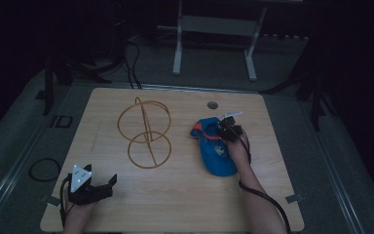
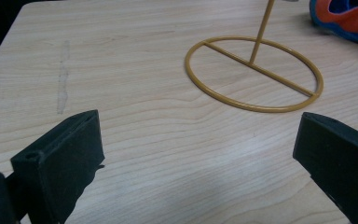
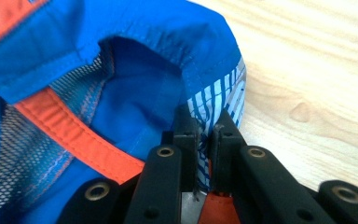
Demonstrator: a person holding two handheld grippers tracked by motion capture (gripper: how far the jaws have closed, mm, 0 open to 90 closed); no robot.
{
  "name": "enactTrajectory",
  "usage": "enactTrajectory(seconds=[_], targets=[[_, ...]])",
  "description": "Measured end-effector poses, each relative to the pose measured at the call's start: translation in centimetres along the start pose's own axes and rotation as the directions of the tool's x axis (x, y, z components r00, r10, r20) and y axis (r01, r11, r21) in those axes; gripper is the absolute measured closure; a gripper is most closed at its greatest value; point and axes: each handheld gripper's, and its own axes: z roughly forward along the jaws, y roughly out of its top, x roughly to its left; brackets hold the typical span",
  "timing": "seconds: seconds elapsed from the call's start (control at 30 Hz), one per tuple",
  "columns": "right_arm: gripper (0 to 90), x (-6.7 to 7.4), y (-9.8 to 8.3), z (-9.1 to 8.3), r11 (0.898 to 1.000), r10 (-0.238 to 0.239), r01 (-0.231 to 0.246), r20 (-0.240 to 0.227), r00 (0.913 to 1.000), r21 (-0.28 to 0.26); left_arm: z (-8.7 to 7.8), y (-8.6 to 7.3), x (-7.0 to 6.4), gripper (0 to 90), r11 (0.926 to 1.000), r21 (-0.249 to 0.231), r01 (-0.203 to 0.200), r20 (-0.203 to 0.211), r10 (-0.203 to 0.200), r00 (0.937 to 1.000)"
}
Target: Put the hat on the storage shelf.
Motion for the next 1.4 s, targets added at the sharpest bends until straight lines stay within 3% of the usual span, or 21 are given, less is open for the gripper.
enactTrajectory(seconds=[0.43, 0.47, 0.73, 0.97, 1.17, 1.2, 1.27, 1.3, 1.4], targets=[[84.2, -0.4, 0.7, -4.2, 0.992, 0.016, -0.015, 0.006, 0.9999, -0.125, -0.1, 0.1, 0.0, 2.0, 1.0000, -0.003, 0.005, -0.007, -0.005, 1.0000], [84.3, -0.5, 0.8, -5.3, 0.988, 0.022, -0.023, -0.004, 0.9997, -0.151, -0.1, 0.1, 0.0, 2.0, 1.0000, 0.000, 0.003, -0.008, -0.003, 1.0000], [84.3, -0.2, 1.1, -9.1, 0.970, 0.033, -0.037, -0.021, 0.9992, -0.240, 0.0, 0.2, -0.2, 2.0, 1.0000, 0.007, -0.002, -0.006, 0.002, 1.0000], [84.3, -0.1, 1.2, -11.9, 0.955, 0.034, -0.044, -0.038, 0.9987, -0.292, -0.3, 0.6, -0.6, 2.0, 0.9999, 0.012, 0.008, 0.002, -0.008, 1.0000], [84.3, -0.1, 1.3, -14.0, 0.944, 0.027, -0.043, -0.056, 0.9981, -0.327, -0.7, 1.7, -1.3, 2.0, 1.0000, 0.003, 0.009, 0.040, -0.009, 0.9992], [84.3, 0.0, 1.4, -15.0, 0.938, 0.021, -0.039, -0.057, 0.9981, -0.346, -1.0, 2.3, -1.7, 2.0, 1.0000, -0.002, 0.004, 0.061, -0.004, 0.9981], [84.2, 0.0, 1.4, -15.3, 0.934, 0.018, -0.039, -0.060, 0.9980, -0.354, -1.1, 2.7, -2.0, 2.0, 1.0000, -0.003, 0.006, 0.077, -0.005, 0.9970], [84.2, 0.1, 1.6, -16.4, 0.926, 0.009, -0.034, -0.068, 0.9977, -0.377, -1.2, 3.1, -2.4, 2.0, 1.0000, -0.001, 0.006, 0.100, -0.005, 0.9950], [84.2, 0.5, 1.7, -17.6, 0.914, -0.022, -0.003, -0.058, 0.9980, -0.405, -1.4, 3.6, -3.0, 2.0, 1.0000, -0.006, -0.007, 0.116, 0.008, 0.9933]])
